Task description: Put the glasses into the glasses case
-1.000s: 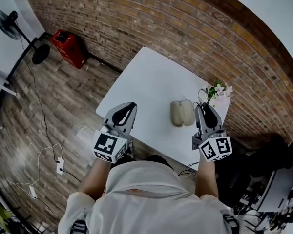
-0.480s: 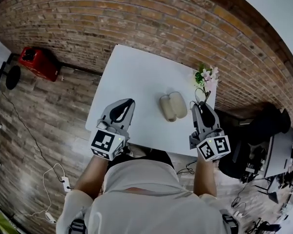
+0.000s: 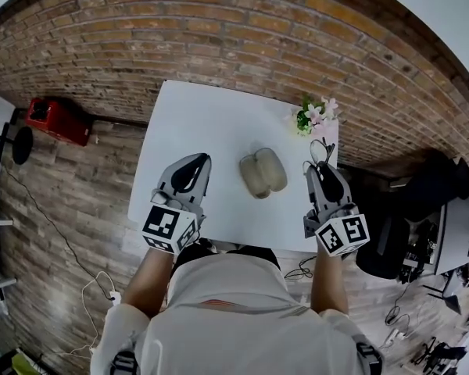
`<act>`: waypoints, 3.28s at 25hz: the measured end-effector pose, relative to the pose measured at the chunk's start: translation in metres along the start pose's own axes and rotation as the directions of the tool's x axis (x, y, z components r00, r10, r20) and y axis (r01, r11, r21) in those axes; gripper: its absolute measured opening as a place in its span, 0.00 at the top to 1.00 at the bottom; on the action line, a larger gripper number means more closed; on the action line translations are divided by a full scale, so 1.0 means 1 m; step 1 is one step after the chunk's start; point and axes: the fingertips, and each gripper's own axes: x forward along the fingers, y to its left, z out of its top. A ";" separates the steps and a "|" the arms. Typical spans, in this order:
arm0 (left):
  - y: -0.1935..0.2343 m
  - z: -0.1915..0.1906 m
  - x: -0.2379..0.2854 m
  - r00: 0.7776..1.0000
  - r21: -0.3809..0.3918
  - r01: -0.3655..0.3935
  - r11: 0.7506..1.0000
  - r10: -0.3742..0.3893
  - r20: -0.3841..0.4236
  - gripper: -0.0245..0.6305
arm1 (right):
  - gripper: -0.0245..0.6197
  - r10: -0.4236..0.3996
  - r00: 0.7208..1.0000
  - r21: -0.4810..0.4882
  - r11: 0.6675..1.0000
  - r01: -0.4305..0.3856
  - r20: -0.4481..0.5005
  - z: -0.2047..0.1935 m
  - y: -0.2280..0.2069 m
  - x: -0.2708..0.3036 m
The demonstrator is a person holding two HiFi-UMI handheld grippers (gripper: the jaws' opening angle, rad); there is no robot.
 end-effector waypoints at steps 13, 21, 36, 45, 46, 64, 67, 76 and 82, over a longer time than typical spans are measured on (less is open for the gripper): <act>-0.009 -0.013 0.021 0.997 0.003 -0.053 0.999 0.053 -0.063 0.93 | 0.70 0.135 0.969 0.081 0.989 -0.121 -0.207 -0.048 -0.027 0.036; 0.004 -0.023 0.005 0.990 -0.029 -0.116 0.993 0.113 -0.080 0.93 | 0.70 0.260 0.861 0.148 0.965 -0.216 -0.437 -0.134 -0.006 0.071; 0.017 -0.052 -0.027 0.974 -0.054 -0.189 0.981 0.180 -0.139 0.93 | 0.70 0.318 0.571 0.282 0.947 -0.152 -0.757 -0.296 0.010 0.078; 0.019 -0.057 -0.037 0.969 -0.055 -0.203 0.978 0.192 -0.152 0.93 | 0.70 0.376 0.496 0.364 0.923 -0.125 -0.783 -0.322 0.018 0.084; 0.018 -0.057 -0.037 0.969 -0.054 -0.203 0.978 0.192 -0.153 0.93 | 0.70 0.375 0.492 0.366 0.923 -0.119 -0.786 -0.324 0.018 0.084; 0.012 -0.059 -0.041 0.967 -0.040 -0.197 0.980 0.187 -0.172 0.93 | 0.67 0.301 0.463 0.273 0.953 -0.128 -0.834 -0.338 0.022 0.086; 0.011 -0.059 -0.041 0.968 -0.047 -0.191 0.980 0.180 -0.173 0.93 | 0.58 0.299 0.467 0.273 0.954 -0.124 -0.832 -0.336 0.022 0.085; 0.004 -0.060 -0.040 0.973 -0.058 -0.171 0.984 0.159 -0.167 0.93 | 0.44 0.239 0.549 0.231 0.969 -0.086 -0.801 -0.316 0.010 0.086; -0.003 -0.050 -0.031 0.985 -0.092 -0.132 0.987 0.120 -0.127 0.93 | 0.50 0.245 0.679 0.249 0.964 -0.094 -0.692 -0.261 0.006 0.087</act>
